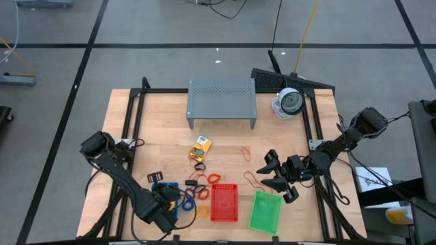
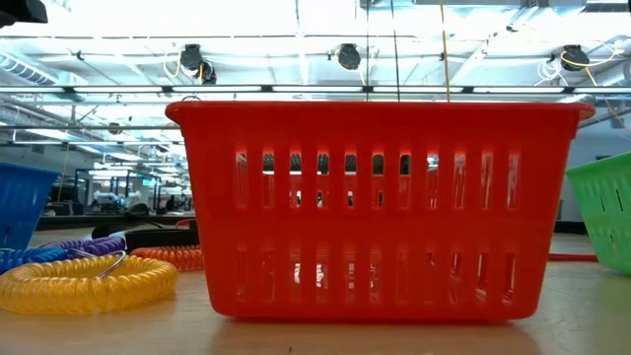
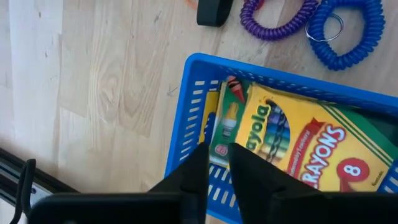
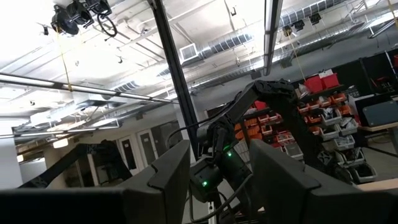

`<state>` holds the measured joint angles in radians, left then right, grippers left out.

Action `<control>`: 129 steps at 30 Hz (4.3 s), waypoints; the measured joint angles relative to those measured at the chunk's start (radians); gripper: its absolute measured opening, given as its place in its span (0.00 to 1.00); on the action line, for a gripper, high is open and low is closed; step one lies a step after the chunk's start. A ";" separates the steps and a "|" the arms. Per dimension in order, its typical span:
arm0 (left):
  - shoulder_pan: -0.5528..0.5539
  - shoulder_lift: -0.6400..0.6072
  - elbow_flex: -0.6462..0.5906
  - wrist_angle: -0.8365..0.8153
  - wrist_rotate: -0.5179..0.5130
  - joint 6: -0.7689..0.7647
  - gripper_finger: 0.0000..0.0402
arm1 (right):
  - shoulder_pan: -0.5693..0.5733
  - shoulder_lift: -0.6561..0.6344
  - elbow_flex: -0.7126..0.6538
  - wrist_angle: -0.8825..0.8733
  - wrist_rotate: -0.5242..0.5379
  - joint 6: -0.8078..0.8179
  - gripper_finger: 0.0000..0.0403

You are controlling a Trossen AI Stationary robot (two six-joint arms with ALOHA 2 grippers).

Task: Pick & Place Office Desk Supplies
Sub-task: Put the red rubber band into the red bin

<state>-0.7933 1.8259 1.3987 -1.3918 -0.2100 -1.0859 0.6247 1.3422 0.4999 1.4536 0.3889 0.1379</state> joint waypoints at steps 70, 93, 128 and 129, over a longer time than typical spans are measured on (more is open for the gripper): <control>0.587 -0.076 -0.243 0.542 -0.059 0.773 0.28 | 0.008 -0.256 -0.001 -0.293 0.007 -0.289 0.38; 0.663 -0.070 -0.243 0.611 0.040 0.864 0.28 | 0.007 -0.256 -0.001 -0.307 0.007 -0.289 0.39; 0.682 -0.055 -0.333 0.664 0.052 0.779 0.02 | 0.007 -0.255 -0.001 -0.307 0.006 -0.289 0.39; 0.681 -0.055 -0.333 0.663 0.052 0.773 0.02 | 0.007 -0.255 -0.001 -0.307 0.006 -0.289 0.39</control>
<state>-0.1119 1.7714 1.0660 -0.7287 -0.1577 -0.3130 0.6321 1.0870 0.4992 1.1469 0.3954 -0.1509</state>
